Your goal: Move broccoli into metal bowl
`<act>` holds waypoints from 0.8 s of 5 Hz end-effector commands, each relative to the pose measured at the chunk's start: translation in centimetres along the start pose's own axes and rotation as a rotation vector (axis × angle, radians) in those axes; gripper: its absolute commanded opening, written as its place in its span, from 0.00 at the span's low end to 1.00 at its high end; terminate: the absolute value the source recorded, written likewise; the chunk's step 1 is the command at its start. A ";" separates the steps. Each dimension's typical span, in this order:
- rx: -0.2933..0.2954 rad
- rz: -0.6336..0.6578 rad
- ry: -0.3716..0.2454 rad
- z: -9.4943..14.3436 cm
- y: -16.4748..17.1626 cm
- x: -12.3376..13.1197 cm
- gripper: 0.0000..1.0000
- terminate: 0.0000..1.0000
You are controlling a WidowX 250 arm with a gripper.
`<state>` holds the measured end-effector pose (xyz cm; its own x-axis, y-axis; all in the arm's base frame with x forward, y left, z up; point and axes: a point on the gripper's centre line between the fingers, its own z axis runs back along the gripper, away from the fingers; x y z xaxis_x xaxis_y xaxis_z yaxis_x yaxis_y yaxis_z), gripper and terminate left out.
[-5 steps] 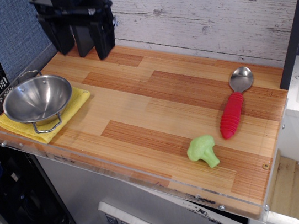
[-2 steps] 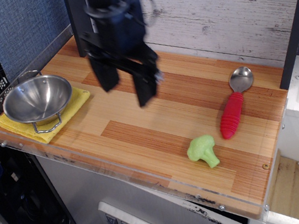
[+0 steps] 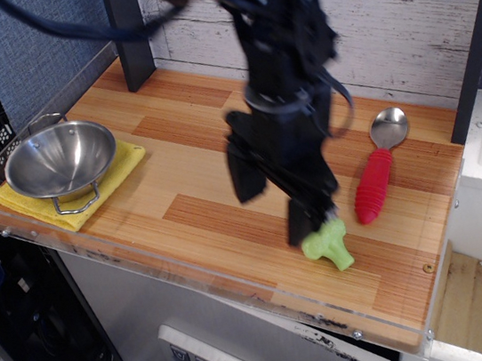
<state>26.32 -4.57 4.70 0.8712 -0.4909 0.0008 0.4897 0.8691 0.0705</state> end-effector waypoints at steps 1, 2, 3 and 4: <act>-0.011 -0.071 0.008 -1.7 -1.7 0.6 1.00 0.00; -0.018 -0.085 -0.007 -1.5 -2.7 0.6 1.00 0.00; -0.020 -0.091 -0.006 -1.6 -3.0 0.6 1.00 0.00; -0.027 -0.079 -0.003 -1.9 -2.7 0.7 1.00 0.00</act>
<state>25.60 -7.43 1.89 0.8309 -0.5553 -0.0357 0.5563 0.8303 0.0323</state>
